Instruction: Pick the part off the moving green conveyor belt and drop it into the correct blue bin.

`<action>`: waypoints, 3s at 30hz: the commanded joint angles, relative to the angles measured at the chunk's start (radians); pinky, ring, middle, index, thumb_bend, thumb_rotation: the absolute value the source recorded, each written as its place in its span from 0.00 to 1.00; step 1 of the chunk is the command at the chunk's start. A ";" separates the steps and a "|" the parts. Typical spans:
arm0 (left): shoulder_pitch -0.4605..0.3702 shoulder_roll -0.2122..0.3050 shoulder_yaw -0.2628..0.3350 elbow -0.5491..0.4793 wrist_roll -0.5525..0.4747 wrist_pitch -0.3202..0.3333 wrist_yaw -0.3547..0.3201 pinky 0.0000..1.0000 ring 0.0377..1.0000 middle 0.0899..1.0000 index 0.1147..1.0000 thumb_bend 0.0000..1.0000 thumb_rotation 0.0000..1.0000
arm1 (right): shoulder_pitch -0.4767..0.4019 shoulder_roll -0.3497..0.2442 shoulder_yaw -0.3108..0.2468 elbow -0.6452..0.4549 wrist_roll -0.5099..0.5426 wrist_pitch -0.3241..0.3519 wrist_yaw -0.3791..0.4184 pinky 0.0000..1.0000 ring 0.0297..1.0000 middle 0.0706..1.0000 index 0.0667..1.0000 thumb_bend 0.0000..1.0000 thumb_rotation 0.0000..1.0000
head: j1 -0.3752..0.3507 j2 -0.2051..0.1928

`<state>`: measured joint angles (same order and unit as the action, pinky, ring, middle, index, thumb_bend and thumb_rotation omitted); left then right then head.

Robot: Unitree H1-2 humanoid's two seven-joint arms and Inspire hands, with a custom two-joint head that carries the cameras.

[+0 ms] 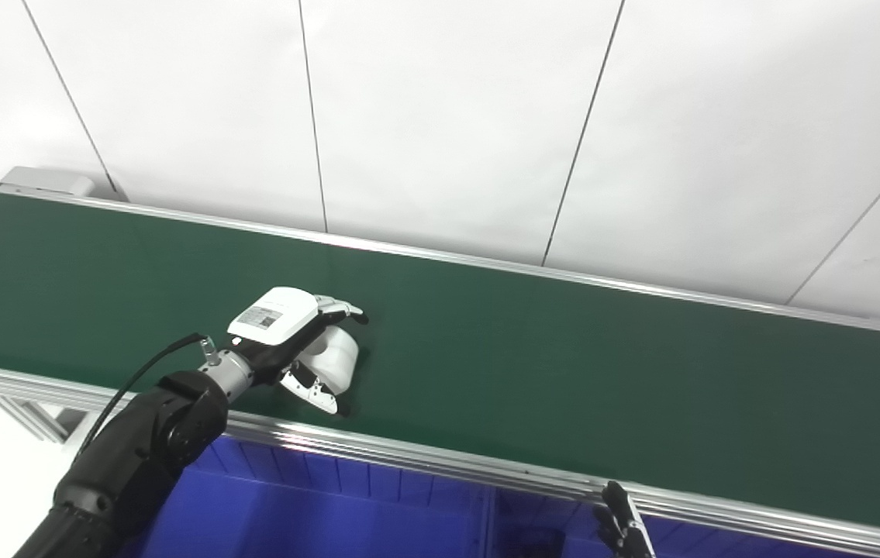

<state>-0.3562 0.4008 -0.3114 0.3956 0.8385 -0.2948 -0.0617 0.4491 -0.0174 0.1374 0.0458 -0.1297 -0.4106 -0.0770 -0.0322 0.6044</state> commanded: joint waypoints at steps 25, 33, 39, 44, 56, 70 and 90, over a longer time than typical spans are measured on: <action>-0.074 0.033 -0.098 -0.083 0.052 0.051 0.014 0.55 0.51 0.48 0.39 0.52 0.00 | 0.028 0.014 0.005 -0.063 0.007 -0.045 0.012 0.90 0.90 0.94 0.96 0.76 0.95 | -0.007 0.024; -0.055 0.051 -0.075 -0.229 0.021 0.055 -0.051 0.52 0.48 0.47 0.39 0.52 0.00 | 0.031 0.017 0.007 -0.072 0.014 -0.042 0.015 0.90 0.91 0.94 0.96 0.75 0.94 | 0.000 0.044; 0.034 0.083 -0.022 -0.478 -0.021 0.120 -0.171 0.57 0.53 0.48 0.38 0.52 0.00 | 0.040 0.017 0.009 -0.118 0.020 -0.013 0.021 0.91 0.92 0.95 0.97 0.73 0.94 | 0.027 0.104; 0.169 0.115 0.038 -0.640 -0.047 0.152 -0.214 0.54 0.50 0.46 0.39 0.52 0.00 | 0.055 0.007 0.006 -0.198 0.038 0.043 0.042 0.93 0.93 0.96 0.98 0.73 0.95 | 0.063 0.184; 0.428 0.141 0.160 -0.765 -0.067 0.177 -0.257 0.47 0.46 0.46 0.39 0.52 0.00 | 0.041 -0.017 -0.014 -0.318 0.057 0.175 0.078 0.89 0.90 0.93 0.97 0.78 0.94 | 0.083 0.268; 0.437 0.150 0.164 -0.705 -0.098 0.226 -0.362 0.53 0.59 0.57 0.42 0.52 0.04 | 0.009 -0.023 -0.011 -0.310 0.066 0.180 0.092 0.85 0.87 0.90 0.95 0.74 0.90 | 0.072 0.260; 0.484 0.145 0.241 -1.087 -0.290 0.394 -0.532 0.69 0.76 0.75 0.68 1.00 0.23 | 0.032 0.006 -0.005 -0.329 0.029 0.191 0.082 0.83 0.86 0.89 0.94 0.77 0.91 | 0.048 0.274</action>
<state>0.1342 0.5407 -0.0875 -0.6566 0.5687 0.0764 -0.6004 0.4772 -0.0177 0.1281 -0.2458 -0.0978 -0.2092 0.0074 0.0154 0.8774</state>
